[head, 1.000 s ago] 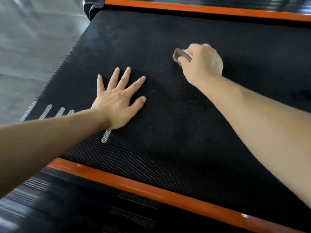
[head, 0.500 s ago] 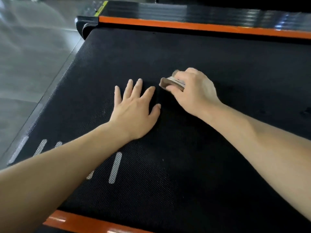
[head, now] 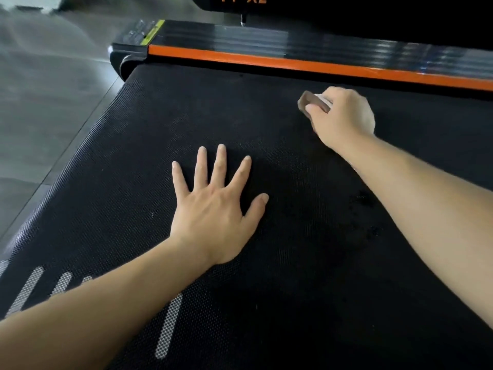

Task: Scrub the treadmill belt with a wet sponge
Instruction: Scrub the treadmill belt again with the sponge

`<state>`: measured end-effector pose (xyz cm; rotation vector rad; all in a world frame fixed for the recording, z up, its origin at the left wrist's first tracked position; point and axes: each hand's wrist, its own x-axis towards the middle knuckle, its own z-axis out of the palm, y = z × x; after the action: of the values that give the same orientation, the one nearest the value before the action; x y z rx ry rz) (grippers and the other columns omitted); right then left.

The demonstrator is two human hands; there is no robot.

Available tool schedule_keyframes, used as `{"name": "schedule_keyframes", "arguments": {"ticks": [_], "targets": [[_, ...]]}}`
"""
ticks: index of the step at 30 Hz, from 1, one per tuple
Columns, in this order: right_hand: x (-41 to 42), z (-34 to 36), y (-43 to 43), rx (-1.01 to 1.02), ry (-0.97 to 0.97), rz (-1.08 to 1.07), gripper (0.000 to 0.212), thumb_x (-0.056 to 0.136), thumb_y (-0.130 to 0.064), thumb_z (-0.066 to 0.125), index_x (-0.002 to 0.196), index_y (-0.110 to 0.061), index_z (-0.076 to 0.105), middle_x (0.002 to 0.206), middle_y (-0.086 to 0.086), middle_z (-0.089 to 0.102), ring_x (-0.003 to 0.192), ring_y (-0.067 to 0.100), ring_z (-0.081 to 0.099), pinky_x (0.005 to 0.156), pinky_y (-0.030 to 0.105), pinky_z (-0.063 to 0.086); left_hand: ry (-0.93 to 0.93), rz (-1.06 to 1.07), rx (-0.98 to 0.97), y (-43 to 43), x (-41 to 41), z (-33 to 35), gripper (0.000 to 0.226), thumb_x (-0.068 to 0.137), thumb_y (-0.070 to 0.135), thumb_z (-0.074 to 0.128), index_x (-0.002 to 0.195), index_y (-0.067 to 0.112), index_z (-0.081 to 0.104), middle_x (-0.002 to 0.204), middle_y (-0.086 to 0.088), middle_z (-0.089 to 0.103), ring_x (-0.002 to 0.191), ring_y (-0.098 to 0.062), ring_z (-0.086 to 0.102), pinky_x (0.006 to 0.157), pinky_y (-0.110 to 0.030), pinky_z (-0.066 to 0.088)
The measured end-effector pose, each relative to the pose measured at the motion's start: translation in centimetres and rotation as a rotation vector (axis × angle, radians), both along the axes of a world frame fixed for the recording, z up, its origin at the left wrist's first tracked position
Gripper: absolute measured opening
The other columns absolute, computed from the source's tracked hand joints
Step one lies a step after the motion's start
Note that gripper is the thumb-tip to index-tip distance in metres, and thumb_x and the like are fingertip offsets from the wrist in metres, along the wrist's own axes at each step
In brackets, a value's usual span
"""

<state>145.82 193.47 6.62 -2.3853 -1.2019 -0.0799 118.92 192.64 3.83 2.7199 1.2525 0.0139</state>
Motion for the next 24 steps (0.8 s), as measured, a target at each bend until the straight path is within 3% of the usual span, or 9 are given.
{"name": "schedule_keyframes", "arguments": {"ticks": [2, 6, 11, 16, 21, 24], "targets": [[-0.8, -0.4, 0.8, 0.004, -0.035, 0.030, 0.028, 0.095, -0.043, 0.059, 0.110, -0.023, 0.070, 0.105, 0.005, 0.066, 0.096, 0.029, 0.063, 0.074, 0.035, 0.045, 0.000, 0.003, 0.004, 0.0, 0.0, 0.0, 0.077, 0.094, 0.077, 0.005, 0.161, 0.041, -0.003, 0.172, -0.004, -0.010, 0.156, -0.031, -0.019, 0.121, -0.066, -0.009], [-3.9, -1.4, -0.9, 0.009, -0.029, 0.366, 0.027, 0.093, -0.047, 0.063, 0.102, -0.023, 0.071, 0.091, 0.001, 0.056, 0.082, 0.022, 0.053, 0.067, 0.032, 0.040, 0.010, 0.009, 0.001, 0.0, 0.0, 0.2, 0.077, 0.093, 0.076, 0.005, 0.161, 0.040, -0.001, 0.172, -0.004, -0.009, 0.156, -0.031, -0.018, 0.121, -0.065, -0.009], [1.2, 0.3, 3.9, -0.002, -0.020, -0.026, 0.026, 0.095, -0.044, 0.059, 0.101, -0.022, 0.069, 0.097, 0.002, 0.067, 0.095, 0.028, 0.063, 0.078, 0.039, 0.050, -0.004, 0.002, -0.011, -0.1, 0.1, 0.3, 0.078, 0.093, 0.076, 0.005, 0.162, 0.040, -0.001, 0.172, -0.003, -0.009, 0.156, -0.030, -0.020, 0.121, -0.065, -0.010], [-1.1, -0.4, 3.9, -0.010, 0.008, 0.317, 0.025, 0.094, -0.045, 0.063, 0.108, -0.026, 0.072, 0.098, 0.000, 0.061, 0.089, 0.022, 0.056, 0.070, 0.032, 0.041, 0.003, 0.009, -0.003, -0.1, 0.1, 0.3, 0.077, 0.093, 0.077, 0.004, 0.161, 0.041, -0.004, 0.172, -0.002, -0.012, 0.155, -0.029, -0.023, 0.121, -0.063, -0.011], [0.6, 0.3, 7.0, -0.049, -0.156, -0.073, 0.030, 0.099, -0.044, 0.057, 0.109, -0.017, 0.068, 0.111, 0.008, 0.066, 0.102, 0.030, 0.060, 0.081, 0.040, 0.046, -0.002, 0.001, -0.002, -0.1, 0.2, 0.3, 0.077, 0.093, 0.077, 0.004, 0.161, 0.042, -0.004, 0.171, 0.000, -0.013, 0.155, -0.028, -0.024, 0.122, -0.062, -0.012], [-1.2, -0.3, 6.6, -0.007, -0.117, 0.100, 0.032, 0.098, -0.045, 0.059, 0.111, -0.018, 0.069, 0.110, 0.005, 0.064, 0.102, 0.027, 0.059, 0.079, 0.037, 0.044, -0.010, 0.007, 0.000, -0.2, 0.0, 0.2, 0.077, 0.093, 0.077, 0.005, 0.161, 0.041, -0.002, 0.172, -0.001, -0.011, 0.155, -0.028, -0.023, 0.122, -0.062, -0.011]]}}
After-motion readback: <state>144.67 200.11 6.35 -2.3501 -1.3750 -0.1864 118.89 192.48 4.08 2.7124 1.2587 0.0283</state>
